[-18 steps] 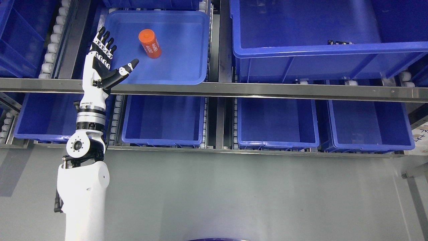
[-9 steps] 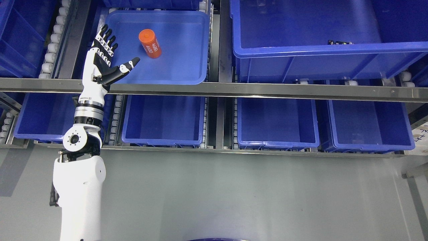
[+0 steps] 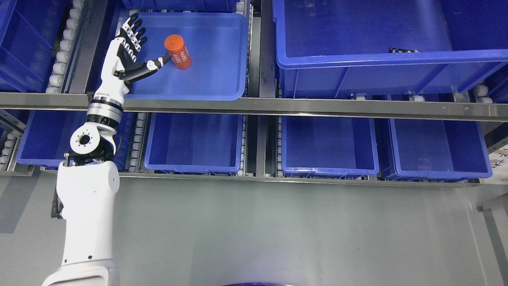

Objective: Grab orange capacitor from left shelf to right desk
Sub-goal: 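Close the left hand around the orange capacitor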

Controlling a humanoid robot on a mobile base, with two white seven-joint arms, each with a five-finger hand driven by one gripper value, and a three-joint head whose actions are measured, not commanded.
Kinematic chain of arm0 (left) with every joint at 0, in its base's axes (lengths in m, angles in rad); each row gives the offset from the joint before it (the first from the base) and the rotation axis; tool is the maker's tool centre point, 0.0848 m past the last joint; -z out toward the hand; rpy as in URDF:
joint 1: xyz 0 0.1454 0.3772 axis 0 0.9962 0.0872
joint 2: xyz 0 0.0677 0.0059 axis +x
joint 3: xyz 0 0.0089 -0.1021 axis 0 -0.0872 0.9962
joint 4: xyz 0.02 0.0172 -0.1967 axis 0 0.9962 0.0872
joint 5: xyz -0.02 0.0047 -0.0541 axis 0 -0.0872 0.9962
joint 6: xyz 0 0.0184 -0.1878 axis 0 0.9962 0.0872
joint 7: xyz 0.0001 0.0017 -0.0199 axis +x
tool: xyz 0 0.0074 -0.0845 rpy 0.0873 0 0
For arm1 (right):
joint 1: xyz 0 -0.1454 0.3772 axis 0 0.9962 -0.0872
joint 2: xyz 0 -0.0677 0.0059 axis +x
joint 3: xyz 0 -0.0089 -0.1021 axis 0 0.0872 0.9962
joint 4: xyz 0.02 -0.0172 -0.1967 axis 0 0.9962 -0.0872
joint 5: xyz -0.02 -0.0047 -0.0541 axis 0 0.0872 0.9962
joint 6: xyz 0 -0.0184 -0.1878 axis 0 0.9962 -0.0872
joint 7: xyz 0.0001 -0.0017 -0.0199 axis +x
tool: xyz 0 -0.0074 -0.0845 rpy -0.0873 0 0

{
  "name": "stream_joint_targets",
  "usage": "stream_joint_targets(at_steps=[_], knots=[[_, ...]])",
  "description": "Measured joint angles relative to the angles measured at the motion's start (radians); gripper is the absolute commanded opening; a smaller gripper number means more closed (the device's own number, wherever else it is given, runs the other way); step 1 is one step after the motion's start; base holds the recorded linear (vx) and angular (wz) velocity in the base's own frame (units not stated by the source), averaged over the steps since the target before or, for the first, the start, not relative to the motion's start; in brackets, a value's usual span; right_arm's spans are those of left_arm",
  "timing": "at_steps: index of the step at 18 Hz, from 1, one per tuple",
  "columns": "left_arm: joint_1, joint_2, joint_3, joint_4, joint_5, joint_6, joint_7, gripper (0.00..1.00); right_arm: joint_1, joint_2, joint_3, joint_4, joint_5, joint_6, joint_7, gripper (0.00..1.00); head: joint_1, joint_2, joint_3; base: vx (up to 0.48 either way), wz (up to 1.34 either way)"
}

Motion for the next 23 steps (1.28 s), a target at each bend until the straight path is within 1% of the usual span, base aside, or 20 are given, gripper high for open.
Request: stream_joint_targets(at_steps=[6,14,17,21,23], knots=[[-0.062,0.017,-0.047,0.107,-0.003,0.004,-0.007,0.99,0.000,0.000,0.000,0.000,0.000,0.003,0.000,1.00,0.0000,0.000,0.000,0.000,0.00],[-0.088,0.024,-0.094,0.180,-0.007,0.011,-0.008,0.98,0.000,0.000,0.000,0.000,0.000,0.001,0.000,1.00,0.0000,0.000,0.000,0.000,0.00],[-0.104,0.024,-0.118,0.202,-0.009,0.018,-0.009,0.93,0.000,0.000,0.000,0.000,0.000,0.000,0.000,1.00,0.0000,0.000,0.000,0.000,0.00],[-0.112,0.023,-0.138,0.222,-0.010,0.019,-0.009,0.79,0.000,0.000,0.000,0.000,0.000,0.000,0.000,1.00,0.0000,0.000,0.000,0.000,0.00],[-0.113,0.024,-0.144,0.230,-0.010,0.019,-0.014,0.70,0.000,0.000,0.000,0.000,0.000,0.000,0.000,1.00,0.0000,0.000,0.000,0.000,0.00]])
